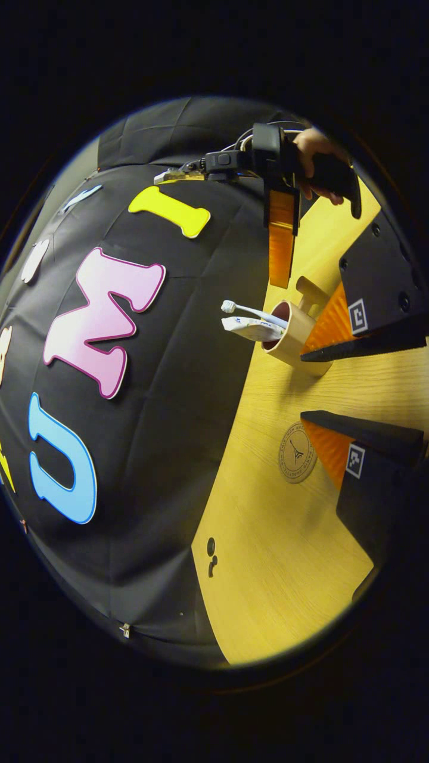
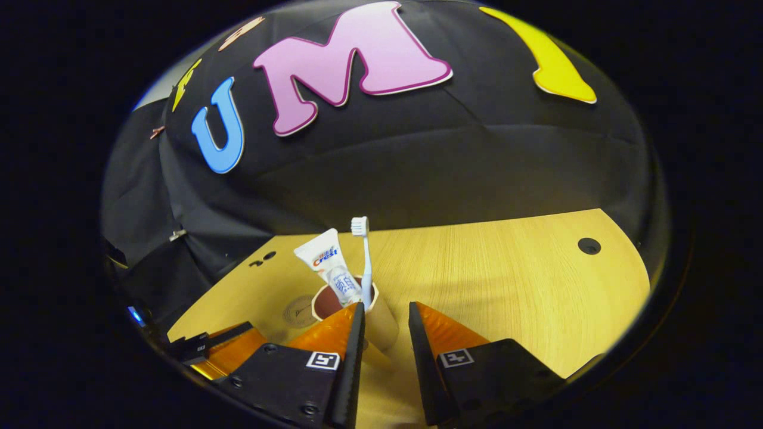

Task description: Put the toothbrush and toothpaste on the desktop into the cup, then pick up the cup and place it on the coaster on the desktop.

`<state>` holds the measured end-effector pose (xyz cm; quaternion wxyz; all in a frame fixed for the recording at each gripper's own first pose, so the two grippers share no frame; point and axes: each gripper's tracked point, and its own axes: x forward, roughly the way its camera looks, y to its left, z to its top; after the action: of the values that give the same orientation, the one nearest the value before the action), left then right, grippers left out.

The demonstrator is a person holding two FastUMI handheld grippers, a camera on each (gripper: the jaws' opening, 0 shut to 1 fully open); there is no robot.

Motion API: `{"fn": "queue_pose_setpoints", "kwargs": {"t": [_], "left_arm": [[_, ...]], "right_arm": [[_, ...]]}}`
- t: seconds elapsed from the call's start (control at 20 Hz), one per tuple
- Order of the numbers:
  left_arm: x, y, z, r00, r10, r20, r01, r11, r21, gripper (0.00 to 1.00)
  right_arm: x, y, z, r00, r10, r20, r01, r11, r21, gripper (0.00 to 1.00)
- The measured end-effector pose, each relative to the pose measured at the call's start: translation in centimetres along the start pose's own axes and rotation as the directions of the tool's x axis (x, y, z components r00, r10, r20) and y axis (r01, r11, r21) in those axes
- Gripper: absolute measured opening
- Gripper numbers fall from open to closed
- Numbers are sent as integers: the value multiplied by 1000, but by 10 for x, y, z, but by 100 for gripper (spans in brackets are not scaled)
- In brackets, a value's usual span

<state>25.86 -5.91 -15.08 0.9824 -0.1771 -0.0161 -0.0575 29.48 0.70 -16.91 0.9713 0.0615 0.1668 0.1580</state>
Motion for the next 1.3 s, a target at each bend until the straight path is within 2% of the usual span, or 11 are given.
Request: {"fn": "queue_pose_setpoints", "kwargs": {"t": [0.25,0.3,0.35,0.4,0.45,0.55,0.6,0.75,0.85,1.0,1.3], "left_arm": [[-3,5,0,1000,7,2,-7,1000,5,52],[-3,7,0,1000,9,3,-9,1000,0,52],[-3,8,1,1000,13,4,-13,1000,-5,52],[-5,10,0,1000,16,5,-16,1000,-11,52],[-7,12,1,1000,20,7,-20,1000,-15,52],[-9,16,1,999,31,13,-31,999,-20,52],[-10,17,1,999,35,15,-35,999,-21,52],[-13,24,0,999,50,15,-49,998,-35,52],[-16,28,0,998,57,17,-56,997,-46,52],[-19,37,-1,997,74,16,-73,996,-58,52],[-23,50,-6,996,94,9,-93,993,-67,52]], "right_arm": [[-12,19,-2,978,75,-194,-104,984,-142,51],[-12,20,-5,969,72,-237,-113,980,-164,42],[-12,16,-7,962,47,-268,-100,977,-187,43],[-11,13,-11,952,17,-306,-84,975,-206,54],[-14,14,-18,934,6,-358,-89,972,-216,45],[-14,11,-31,901,-25,-433,-94,964,-251,64],[-13,12,-37,885,-38,-465,-102,957,-272,56],[-6,11,-57,835,-67,-546,-131,940,-315,58],[3,10,-69,803,-88,-590,-142,932,-333,58],[24,10,-85,771,-105,-628,-148,930,-337,58],[50,7,-102,728,-137,-672,-160,919,-361,57]]}}
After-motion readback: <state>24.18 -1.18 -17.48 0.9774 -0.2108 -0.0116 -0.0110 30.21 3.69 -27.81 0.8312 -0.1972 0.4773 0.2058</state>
